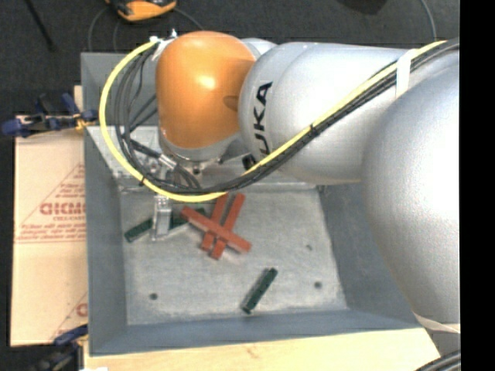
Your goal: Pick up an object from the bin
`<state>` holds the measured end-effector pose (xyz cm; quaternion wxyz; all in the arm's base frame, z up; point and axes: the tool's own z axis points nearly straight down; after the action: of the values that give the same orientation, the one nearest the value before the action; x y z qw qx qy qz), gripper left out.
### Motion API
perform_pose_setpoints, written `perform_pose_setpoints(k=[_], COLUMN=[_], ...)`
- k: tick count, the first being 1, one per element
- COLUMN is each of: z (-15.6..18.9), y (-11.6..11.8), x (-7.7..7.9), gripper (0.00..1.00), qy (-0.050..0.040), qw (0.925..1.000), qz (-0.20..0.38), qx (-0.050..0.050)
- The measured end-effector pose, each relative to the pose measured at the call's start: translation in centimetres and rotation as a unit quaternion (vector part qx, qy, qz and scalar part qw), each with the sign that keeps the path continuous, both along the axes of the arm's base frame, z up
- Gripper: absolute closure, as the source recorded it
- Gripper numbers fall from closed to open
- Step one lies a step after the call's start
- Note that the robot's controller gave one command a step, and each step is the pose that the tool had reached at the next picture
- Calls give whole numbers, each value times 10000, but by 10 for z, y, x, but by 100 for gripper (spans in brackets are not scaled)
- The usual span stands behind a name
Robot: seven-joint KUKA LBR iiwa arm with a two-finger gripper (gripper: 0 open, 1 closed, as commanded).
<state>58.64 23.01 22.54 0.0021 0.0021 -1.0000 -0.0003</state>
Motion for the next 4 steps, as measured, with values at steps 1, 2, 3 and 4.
perform_pose_setpoints(k=[1,2,3,4], z=[4,-67,-93,-95], y=[-1,-46,-61,-82], x=[1,27,35,40], gripper=[0,0,0,0], qy=[-31,-66,-17,-41], qw=[10000,9993,9970,9976], qz=[-20,379,778,694], qx=[5,4,-9,7])
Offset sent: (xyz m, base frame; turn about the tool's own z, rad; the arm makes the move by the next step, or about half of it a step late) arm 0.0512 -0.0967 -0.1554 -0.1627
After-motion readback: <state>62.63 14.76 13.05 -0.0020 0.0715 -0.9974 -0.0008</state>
